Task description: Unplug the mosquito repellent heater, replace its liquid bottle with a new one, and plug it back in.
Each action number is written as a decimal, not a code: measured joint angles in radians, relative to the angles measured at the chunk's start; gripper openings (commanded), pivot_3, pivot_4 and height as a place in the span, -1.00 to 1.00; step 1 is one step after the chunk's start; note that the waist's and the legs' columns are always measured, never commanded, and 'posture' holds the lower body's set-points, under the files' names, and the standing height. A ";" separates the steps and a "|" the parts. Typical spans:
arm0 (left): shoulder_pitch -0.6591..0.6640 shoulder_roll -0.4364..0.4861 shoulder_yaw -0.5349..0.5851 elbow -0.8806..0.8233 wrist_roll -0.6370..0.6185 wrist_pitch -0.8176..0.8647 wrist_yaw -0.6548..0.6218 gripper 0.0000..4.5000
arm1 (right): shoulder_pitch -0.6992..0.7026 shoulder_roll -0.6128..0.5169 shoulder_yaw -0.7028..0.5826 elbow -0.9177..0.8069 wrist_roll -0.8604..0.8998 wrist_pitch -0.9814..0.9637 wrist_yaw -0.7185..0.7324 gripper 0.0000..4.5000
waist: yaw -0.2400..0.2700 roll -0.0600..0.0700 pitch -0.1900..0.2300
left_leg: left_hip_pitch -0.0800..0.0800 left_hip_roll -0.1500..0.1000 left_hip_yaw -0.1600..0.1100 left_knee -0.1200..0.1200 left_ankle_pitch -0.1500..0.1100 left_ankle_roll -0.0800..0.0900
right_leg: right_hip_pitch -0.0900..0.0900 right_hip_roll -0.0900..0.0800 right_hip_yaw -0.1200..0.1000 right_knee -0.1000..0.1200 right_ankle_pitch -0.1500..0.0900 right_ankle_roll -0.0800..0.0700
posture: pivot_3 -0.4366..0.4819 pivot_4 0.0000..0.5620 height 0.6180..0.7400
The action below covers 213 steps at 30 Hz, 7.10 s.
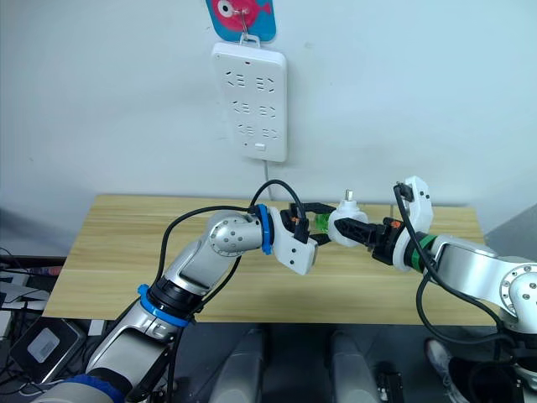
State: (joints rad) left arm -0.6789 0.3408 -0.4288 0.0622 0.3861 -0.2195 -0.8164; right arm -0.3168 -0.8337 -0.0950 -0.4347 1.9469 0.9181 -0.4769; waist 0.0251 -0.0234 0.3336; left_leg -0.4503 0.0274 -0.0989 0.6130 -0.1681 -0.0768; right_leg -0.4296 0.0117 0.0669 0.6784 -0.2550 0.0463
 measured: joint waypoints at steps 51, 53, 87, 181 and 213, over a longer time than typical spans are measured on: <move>0.033 -0.226 0.300 -0.014 -0.790 0.665 -0.028 -0.02 | -0.038 0.282 0.101 -0.311 -0.762 -0.166 0.064 0.99 | -0.011 0.002 -0.004 | 0.000 0.000 -0.004 0.012 0.001 -0.001 | 0.005 0.001 -0.004 0.002 0.002 0.003 | 0.17 -0.03 1.00; 0.036 -0.225 0.293 -0.014 -0.790 0.661 -0.030 -0.02 | -0.057 0.303 0.106 -0.293 -0.786 -0.160 0.061 0.99 | -0.012 0.002 -0.004 | 0.000 0.000 -0.004 0.012 0.001 -0.001 | 0.005 0.001 -0.004 0.002 0.002 0.003 | 0.18 -0.02 1.00; 0.098 -0.001 0.396 -0.257 -0.922 0.827 -0.018 1.00 | -0.046 0.562 -0.126 -0.148 -0.677 -0.178 0.049 0.36 | -0.014 0.002 -0.004 | 0.000 0.001 -0.004 0.011 0.001 -0.001 | 0.005 0.001 -0.004 0.002 0.002 0.003 | 0.37 -0.05 1.00; -0.474 0.009 0.553 0.770 -0.757 0.497 -0.458 -0.41 | -0.217 0.769 0.073 -0.219 -1.188 0.027 0.218 0.36 | -0.002 0.003 -0.014 | -0.002 0.002 -0.013 0.012 0.004 -0.002 | 0.007 -0.001 -0.021 0.004 0.005 -0.005 | 0.31 -0.17 1.00; -0.464 0.008 0.552 0.740 -0.758 0.513 -0.457 -0.41 | -0.201 0.768 0.016 -0.263 -1.135 0.142 0.192 0.36 | 0.000 0.003 -0.018 | -0.003 0.001 -0.013 0.009 0.004 -0.002 | 0.007 -0.002 -0.021 0.004 0.005 -0.005 | 0.31 -0.17 1.00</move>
State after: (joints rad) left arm -1.1426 0.3485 0.1230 0.8025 -0.3717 0.2937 -1.2733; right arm -0.5181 -0.0653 -0.0787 -0.6979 0.8119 1.0600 -0.2849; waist 0.0252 -0.0204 0.3157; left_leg -0.4529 0.0282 -0.1123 0.6223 -0.1638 -0.0786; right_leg -0.4228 0.0098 0.0457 0.6820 -0.2504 0.0409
